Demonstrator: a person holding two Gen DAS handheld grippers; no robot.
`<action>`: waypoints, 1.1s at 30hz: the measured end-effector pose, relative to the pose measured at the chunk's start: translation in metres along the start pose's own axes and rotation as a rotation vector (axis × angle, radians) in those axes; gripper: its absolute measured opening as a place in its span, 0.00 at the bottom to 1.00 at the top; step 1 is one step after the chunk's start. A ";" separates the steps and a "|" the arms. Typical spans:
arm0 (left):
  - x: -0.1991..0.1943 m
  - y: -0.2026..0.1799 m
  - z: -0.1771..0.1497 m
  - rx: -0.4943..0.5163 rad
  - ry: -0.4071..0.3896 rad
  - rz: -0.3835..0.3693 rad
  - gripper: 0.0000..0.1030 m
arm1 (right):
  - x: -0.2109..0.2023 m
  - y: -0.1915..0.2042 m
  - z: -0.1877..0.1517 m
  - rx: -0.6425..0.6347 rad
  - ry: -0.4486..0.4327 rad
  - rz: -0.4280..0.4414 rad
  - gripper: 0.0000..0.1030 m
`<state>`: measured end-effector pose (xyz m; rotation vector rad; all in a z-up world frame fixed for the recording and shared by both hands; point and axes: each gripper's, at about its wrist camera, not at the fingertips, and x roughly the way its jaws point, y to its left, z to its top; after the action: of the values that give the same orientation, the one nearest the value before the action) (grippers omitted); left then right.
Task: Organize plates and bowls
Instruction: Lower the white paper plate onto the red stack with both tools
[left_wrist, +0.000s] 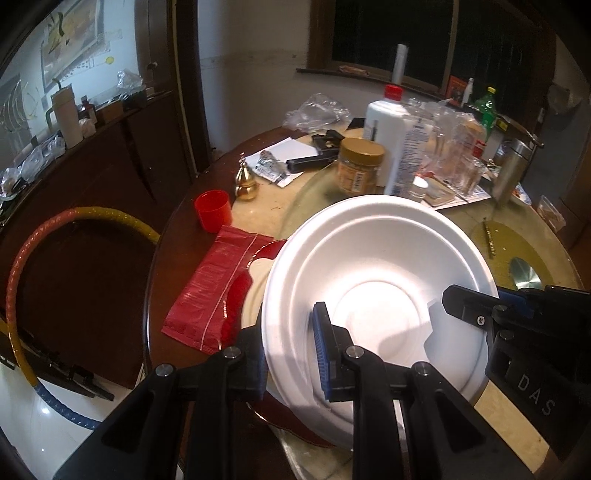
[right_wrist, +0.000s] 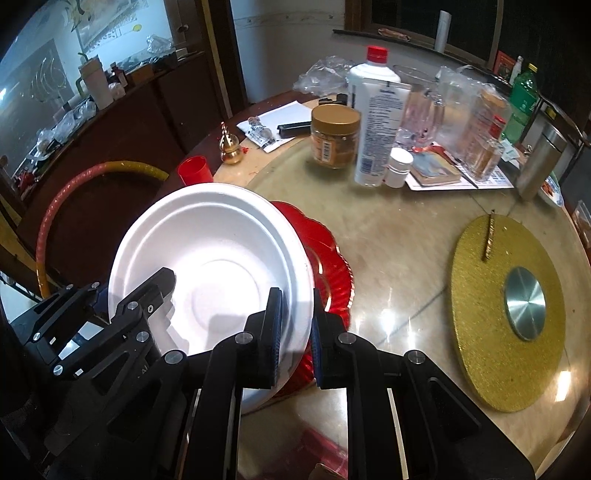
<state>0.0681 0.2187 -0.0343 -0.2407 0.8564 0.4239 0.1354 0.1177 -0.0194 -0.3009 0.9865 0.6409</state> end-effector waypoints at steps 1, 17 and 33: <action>0.002 0.002 0.000 -0.002 0.003 0.004 0.20 | 0.004 0.002 0.001 -0.002 0.005 0.003 0.13; 0.018 0.017 -0.003 -0.025 0.027 0.030 0.20 | 0.028 0.018 0.005 -0.025 0.031 0.001 0.13; 0.026 0.022 -0.004 -0.036 0.042 0.032 0.21 | 0.034 0.027 0.005 -0.043 0.030 -0.026 0.14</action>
<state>0.0705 0.2439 -0.0577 -0.2702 0.8952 0.4653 0.1356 0.1536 -0.0441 -0.3616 0.9971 0.6364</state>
